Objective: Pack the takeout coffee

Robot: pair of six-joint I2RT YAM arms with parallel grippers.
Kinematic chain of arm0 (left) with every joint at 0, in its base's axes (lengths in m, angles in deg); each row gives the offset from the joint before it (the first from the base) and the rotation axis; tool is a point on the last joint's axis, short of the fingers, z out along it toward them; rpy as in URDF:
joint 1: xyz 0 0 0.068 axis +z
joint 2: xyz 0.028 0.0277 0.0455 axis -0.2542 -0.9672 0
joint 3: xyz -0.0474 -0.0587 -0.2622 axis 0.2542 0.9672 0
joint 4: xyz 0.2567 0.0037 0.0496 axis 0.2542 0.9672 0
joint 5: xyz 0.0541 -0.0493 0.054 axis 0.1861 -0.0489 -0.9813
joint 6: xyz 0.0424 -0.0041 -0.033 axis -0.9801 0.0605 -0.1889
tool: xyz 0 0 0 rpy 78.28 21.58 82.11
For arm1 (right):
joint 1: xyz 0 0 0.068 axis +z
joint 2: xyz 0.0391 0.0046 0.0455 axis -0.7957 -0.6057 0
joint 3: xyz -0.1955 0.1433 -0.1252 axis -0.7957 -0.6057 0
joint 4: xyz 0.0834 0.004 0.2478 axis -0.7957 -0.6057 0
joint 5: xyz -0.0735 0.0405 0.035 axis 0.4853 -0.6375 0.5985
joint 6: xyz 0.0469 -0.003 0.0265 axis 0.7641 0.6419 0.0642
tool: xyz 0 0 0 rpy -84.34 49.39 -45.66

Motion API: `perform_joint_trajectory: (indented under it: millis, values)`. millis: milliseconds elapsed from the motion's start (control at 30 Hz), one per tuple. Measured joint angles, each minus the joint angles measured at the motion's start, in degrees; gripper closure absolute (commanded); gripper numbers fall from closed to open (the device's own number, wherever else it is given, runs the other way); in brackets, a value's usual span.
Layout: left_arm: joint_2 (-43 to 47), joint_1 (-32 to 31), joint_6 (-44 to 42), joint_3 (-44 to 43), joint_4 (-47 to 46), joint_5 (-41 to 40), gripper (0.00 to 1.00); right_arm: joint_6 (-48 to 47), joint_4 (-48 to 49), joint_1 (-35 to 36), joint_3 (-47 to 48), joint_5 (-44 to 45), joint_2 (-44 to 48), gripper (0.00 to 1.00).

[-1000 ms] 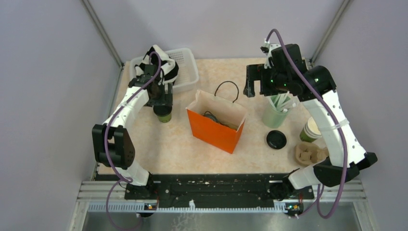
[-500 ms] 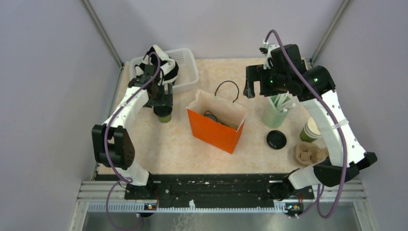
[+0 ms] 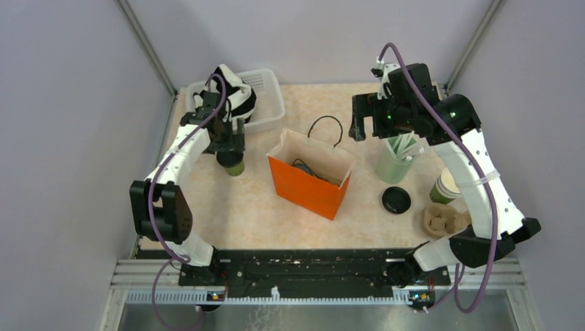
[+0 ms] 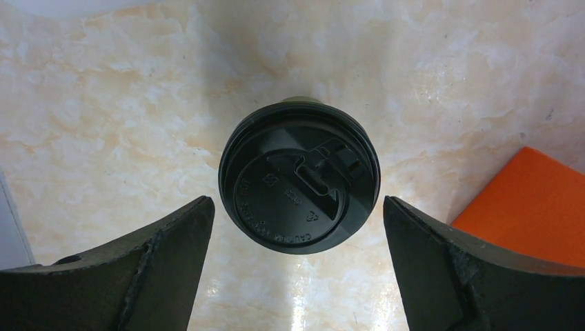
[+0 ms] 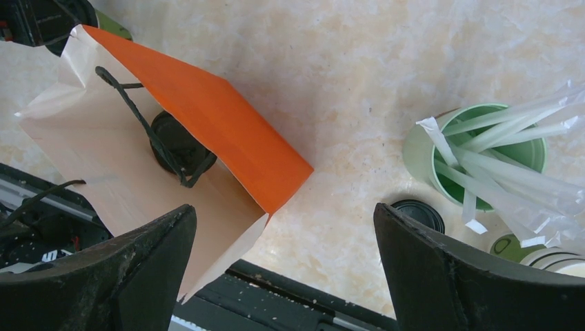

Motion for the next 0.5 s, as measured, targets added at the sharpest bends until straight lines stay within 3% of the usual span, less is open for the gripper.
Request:
perform_joint_trajectory:
  millis: [200,500]
  values:
    - [-0.61,0.00,-0.04,-0.02,0.04,0.00,0.04,-0.04,-0.02,0.00,0.00,-0.37,0.00,0.01]
    - [-1.77,0.00,-0.42,-0.02,0.22,0.22,0.24,-0.04,-0.02,0.00,0.00,-0.48,0.00,0.01]
